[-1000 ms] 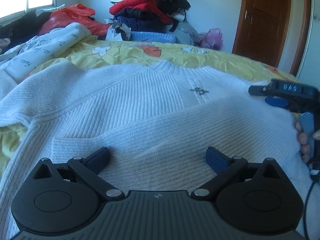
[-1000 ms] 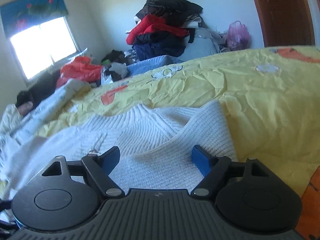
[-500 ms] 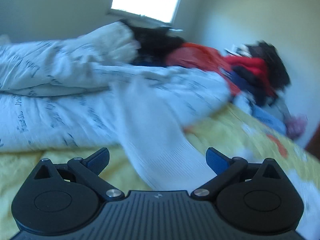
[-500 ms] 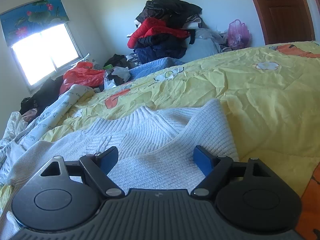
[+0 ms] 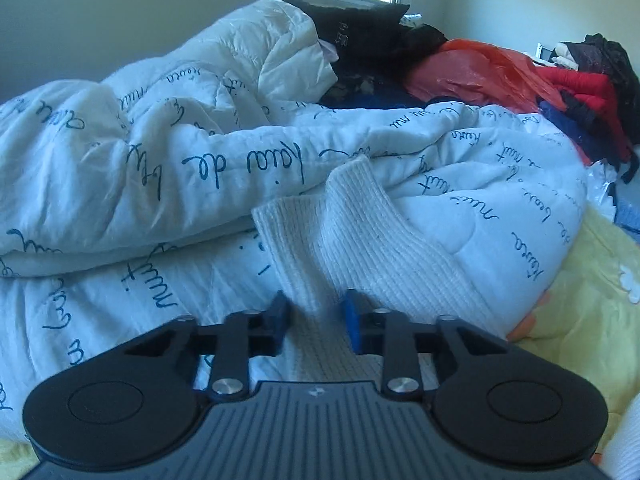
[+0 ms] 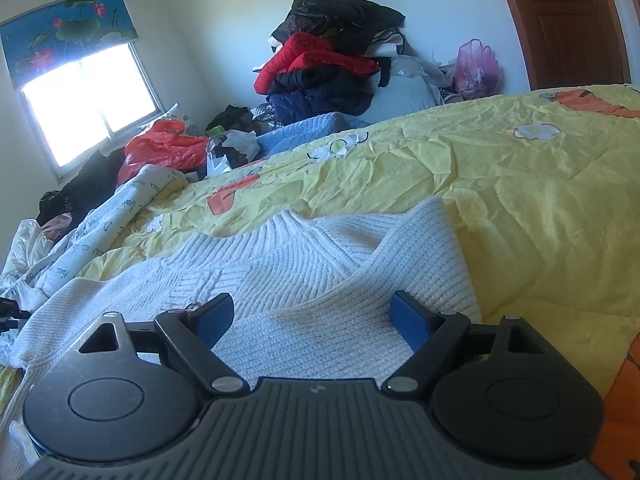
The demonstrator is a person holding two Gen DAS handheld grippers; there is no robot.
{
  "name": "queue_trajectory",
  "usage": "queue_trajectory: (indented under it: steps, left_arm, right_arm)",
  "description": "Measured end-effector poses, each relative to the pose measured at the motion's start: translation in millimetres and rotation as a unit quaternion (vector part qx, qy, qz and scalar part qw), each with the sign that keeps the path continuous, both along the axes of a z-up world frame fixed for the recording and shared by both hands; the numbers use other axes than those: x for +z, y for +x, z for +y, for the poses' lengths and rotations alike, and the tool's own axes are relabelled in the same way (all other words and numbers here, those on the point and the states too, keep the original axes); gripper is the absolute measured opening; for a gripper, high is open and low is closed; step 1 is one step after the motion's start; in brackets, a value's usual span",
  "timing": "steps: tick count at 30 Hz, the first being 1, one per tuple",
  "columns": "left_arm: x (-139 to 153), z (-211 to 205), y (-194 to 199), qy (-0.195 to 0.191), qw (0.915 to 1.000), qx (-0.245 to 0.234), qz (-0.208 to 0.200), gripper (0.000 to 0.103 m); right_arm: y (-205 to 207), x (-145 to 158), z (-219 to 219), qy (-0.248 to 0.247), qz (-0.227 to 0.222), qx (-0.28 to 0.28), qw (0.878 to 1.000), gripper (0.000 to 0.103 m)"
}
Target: Fold small clothes
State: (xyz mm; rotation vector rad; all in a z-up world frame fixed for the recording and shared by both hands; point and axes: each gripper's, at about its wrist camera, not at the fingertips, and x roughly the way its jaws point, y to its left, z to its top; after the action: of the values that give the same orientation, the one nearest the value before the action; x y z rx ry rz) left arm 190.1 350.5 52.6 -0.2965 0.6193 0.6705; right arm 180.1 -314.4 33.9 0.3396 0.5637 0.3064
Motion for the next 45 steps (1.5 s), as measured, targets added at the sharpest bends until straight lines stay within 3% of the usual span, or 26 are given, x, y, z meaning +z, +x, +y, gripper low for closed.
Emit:
queue_trajectory:
  steps: [4, 8, 11, 16, 19, 21, 23, 26, 28, 32, 37, 39, 40, 42, 43, 45]
  left_arm:
    - [13.3, -4.7, -10.5, 0.018, 0.9997, 0.006, -0.016, 0.011]
    - [51.9, -24.5, -42.0, 0.043, 0.9959, 0.004, -0.08, 0.011]
    - [82.6, -46.1, -68.3, 0.077, 0.9887, -0.022, -0.127, 0.011]
    - [124.3, -77.8, -93.7, 0.096, 0.9782, -0.049, -0.177, 0.011]
    - [150.9, -112.6, -104.4, 0.108, 0.967, -0.076, -0.218, 0.011]
    - [164.4, -151.9, -117.0, 0.131, 0.9518, -0.123, -0.248, 0.011]
    - [164.5, -207.7, -130.4, 0.177, 0.9268, -0.194, -0.269, 0.011]
    - [132.4, -293.5, -143.9, 0.227, 0.8878, -0.308, -0.256, 0.011]
    - [93.1, -348.0, -146.9, 0.229, 0.8677, -0.384, -0.217, 0.011]
    - [20.8, -423.3, -149.5, 0.21, 0.8425, -0.481, -0.121, 0.011]
    - [-9.9, -447.8, -153.9, 0.191, 0.8228, -0.533, -0.049, 0.014]
    - [-8.3, -443.9, -161.2, 0.186, 0.8097, -0.556, -0.032, 0.032]
    - [-7.8, -440.8, -167.2, 0.187, 0.8075, -0.558, -0.035, 0.04]
    - [-6.1, -425.8, -183.1, 0.193, 0.813, -0.545, -0.071, 0.093]
    - [-4.6, -416.9, -191.1, 0.196, 0.8189, -0.531, -0.098, 0.099]
    - [-5.1, -400.5, -201.1, 0.189, 0.8323, -0.506, -0.125, 0.101]
  right_arm:
    - [-0.6, -0.2, -1.4, 0.003, 0.0, 0.0, 1.0, 0.086]
    - [-0.9, -0.2, -1.8, 0.004, -0.001, 0.0, 1.0, 0.086]
    - [-0.8, 0.1, -2.0, 0.007, -0.002, 0.0, 1.0, 0.086]
    - [-1.8, -0.4, -3.9, 0.014, -0.003, 0.0, 1.0, 0.086]
    - [-1.4, -0.8, -5.5, 0.018, -0.003, 0.0, 1.0, 0.086]
    - [-1.3, -0.9, -4.8, 0.018, -0.003, 0.0, 1.0, 0.086]
    - [-1.3, -1.2, -5.1, 0.02, -0.003, 0.0, 1.0, 0.086]
    - [-1.5, -1.5, -6.4, 0.026, -0.004, 0.0, 1.0, 0.086]
    - [-1.3, -1.5, -6.0, 0.026, -0.004, 0.0, 1.0, 0.086]
    - [-1.9, -2.1, -7.2, 0.029, -0.004, 0.0, 1.0, 0.086]
    - [-1.3, -2.3, -7.8, 0.033, -0.005, 0.001, 0.999, 0.086]
    - [-1.0, -2.8, -8.9, 0.04, -0.005, 0.001, 0.999, 0.086]
    - [-0.7, -2.8, -9.2, 0.042, -0.005, 0.001, 0.999, 0.086]
    - [-1.3, -3.0, -9.4, 0.043, -0.005, 0.001, 0.999, 0.086]
    - [-1.3, -3.1, -9.6, 0.043, -0.005, 0.001, 0.999, 0.086]
    - [-1.2, -3.1, -9.1, 0.042, -0.006, 0.001, 0.999, 0.086]
